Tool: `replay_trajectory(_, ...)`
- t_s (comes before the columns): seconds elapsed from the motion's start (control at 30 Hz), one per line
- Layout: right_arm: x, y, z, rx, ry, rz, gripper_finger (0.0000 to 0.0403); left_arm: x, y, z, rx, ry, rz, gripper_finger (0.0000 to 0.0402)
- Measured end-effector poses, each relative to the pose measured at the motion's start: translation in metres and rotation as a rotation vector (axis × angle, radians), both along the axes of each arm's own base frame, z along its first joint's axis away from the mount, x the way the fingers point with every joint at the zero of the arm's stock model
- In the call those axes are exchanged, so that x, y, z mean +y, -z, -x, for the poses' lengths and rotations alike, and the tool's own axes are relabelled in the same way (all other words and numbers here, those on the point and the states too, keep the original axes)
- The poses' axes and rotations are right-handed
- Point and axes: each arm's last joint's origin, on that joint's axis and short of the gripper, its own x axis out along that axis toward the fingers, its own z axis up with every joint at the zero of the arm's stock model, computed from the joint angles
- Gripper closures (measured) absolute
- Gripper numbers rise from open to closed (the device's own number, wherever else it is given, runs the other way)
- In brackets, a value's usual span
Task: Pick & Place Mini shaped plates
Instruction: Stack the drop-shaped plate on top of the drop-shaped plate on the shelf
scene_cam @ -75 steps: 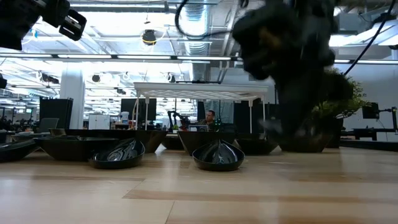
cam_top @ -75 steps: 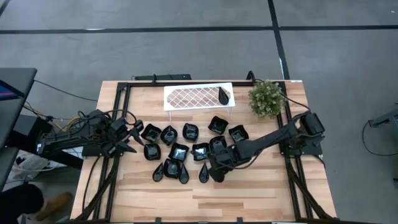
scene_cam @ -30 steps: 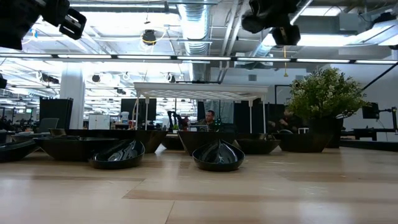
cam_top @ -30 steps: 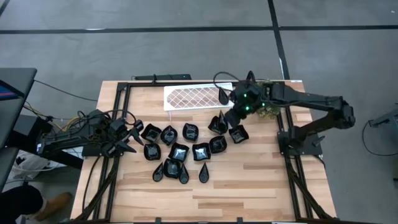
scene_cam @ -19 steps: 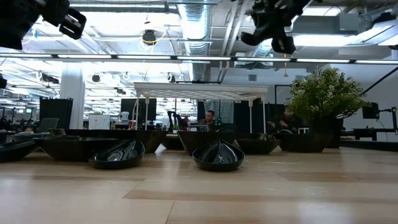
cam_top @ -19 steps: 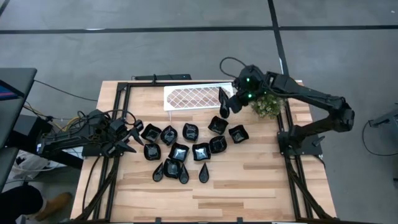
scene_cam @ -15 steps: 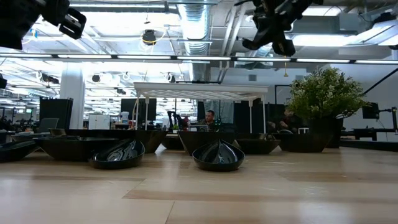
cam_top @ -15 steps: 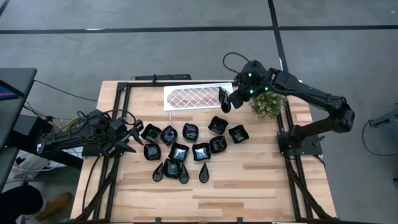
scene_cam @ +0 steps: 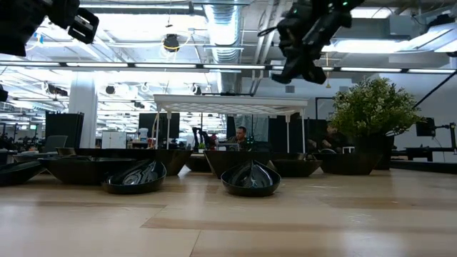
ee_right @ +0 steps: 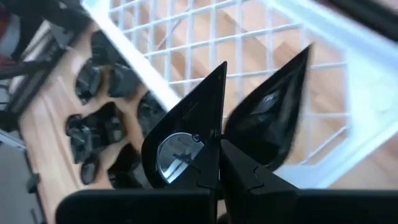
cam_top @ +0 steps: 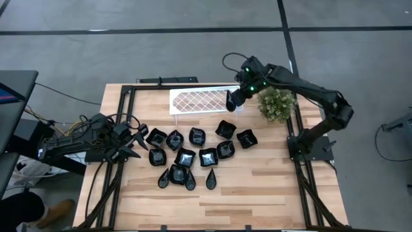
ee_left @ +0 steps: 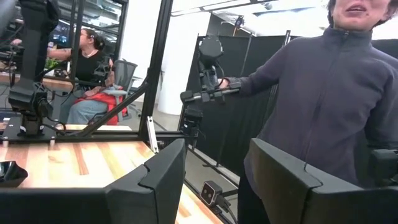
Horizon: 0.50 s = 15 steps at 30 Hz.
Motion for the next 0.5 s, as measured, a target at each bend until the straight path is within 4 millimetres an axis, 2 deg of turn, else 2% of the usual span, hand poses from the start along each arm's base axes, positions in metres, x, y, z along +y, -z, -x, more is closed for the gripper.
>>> replay_trajectory(0.3,-0.034,-0.022,-0.022,0.132,-0.116,-0.003,0.0403,0.0,0.0,0.0,-0.001,0.0,0.0,0.0219)
replay_trajectory(0.5,-0.049,-0.017,-0.027,0.194,-0.104,-0.031,0.0403,0.0,0.0,0.0,-0.001,0.0,0.0,0.0219)
